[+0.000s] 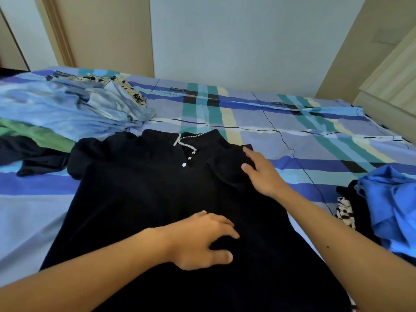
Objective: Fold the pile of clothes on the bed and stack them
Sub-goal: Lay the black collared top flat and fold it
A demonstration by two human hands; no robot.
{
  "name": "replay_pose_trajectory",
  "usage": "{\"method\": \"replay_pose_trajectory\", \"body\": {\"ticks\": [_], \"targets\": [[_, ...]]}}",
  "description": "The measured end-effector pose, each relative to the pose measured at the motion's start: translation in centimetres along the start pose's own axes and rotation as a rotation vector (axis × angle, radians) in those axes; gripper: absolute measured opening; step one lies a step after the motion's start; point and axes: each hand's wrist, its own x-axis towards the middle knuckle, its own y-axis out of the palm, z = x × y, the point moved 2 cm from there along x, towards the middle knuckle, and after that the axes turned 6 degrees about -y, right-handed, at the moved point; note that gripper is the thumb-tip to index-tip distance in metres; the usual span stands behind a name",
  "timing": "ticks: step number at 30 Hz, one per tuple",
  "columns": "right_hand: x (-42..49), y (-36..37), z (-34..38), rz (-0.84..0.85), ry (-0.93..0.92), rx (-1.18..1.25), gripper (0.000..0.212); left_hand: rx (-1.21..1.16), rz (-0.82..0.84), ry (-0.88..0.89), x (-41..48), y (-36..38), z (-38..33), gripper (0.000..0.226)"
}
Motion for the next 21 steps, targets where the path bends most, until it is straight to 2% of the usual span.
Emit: {"method": "replay_pose_trajectory", "body": {"ticks": [5, 8, 10, 12, 14, 19, 21], "targets": [[-1.9, 5.1, -1.8, 0.357, 0.07, -0.486, 0.068, -0.176, -0.282, -0.253, -3.2, -1.9, 6.4, 0.048], [-1.5, 4.9, -1.2, 0.425, 0.143, -0.555, 0.074, -0.113, -0.219, -0.338, -3.2, -1.9, 8.6, 0.054], [-1.0, 4.2, 0.1, 0.4, 0.168, -0.576, 0.075, -0.083, -0.185, -0.336, -3.0, -2.3, 8.9, 0.055], [-0.5, 4.5, 2.3, 0.29, 0.118, -0.574, 0.075, -0.064, -0.232, -0.375, -3.3, -3.6, 9.8, 0.056], [-0.3, 5.9, 4.9, 0.216, 0.034, -0.505, 0.073, -0.078, -0.349, -0.456, -3.8, -5.4, 11.8, 0.055], [0.4, 11.7, 11.6, 0.276, -0.108, -0.188, 0.071, -0.336, -0.843, -0.835, -7.5, -9.0, 20.2, 0.053], [0.9, 14.0, 14.2, 0.301, -0.153, -0.121, 0.07, -0.431, -0.965, -1.025, -9.3, -8.8, 23.2, 0.056]]}}
